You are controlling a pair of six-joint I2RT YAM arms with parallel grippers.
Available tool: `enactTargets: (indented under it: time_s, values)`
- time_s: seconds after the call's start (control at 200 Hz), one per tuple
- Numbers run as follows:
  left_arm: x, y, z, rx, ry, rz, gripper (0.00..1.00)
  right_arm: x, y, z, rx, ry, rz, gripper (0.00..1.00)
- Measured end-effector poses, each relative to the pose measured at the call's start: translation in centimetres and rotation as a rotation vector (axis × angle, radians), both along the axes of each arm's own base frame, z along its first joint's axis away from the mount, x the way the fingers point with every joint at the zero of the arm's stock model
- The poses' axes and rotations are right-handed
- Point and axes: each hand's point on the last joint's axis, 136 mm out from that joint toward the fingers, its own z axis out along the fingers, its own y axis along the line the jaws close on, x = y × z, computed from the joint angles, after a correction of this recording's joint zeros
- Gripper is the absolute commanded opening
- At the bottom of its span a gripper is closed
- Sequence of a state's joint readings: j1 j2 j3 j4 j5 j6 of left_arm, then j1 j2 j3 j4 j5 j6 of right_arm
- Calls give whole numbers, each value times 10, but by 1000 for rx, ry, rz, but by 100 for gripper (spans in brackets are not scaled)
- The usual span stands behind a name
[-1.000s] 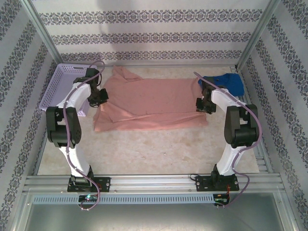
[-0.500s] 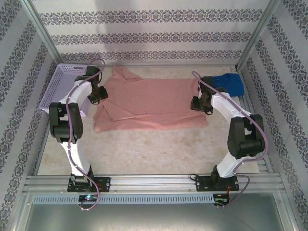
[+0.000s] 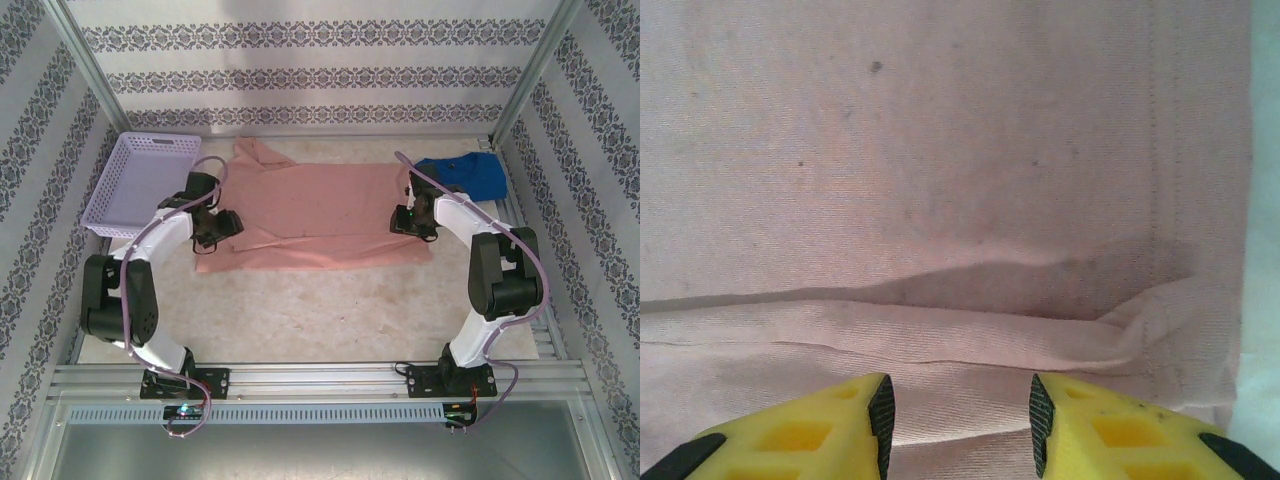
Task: Fold the inside-out t-shirt
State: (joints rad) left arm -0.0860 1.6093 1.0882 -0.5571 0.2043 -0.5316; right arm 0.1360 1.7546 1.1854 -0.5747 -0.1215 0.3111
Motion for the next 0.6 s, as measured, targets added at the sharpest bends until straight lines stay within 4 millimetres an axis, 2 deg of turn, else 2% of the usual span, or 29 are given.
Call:
enactTargets:
  time_s: [0.095,0.29,0.47,0.6]
  values:
    - [1,-3,-16,1,33,-6,57,0,3,0,1,-2,7,43]
    - [1,-8,-38,3,81,-21,51,-3,5,-3,3,5,12,43]
    - [-1,-14,-53,0,117,-33,32,-4,4,-4,2,8,13,43]
    - [1,-14,-54,-1,116,-33,15,-4,4,-4,2,8,13,43]
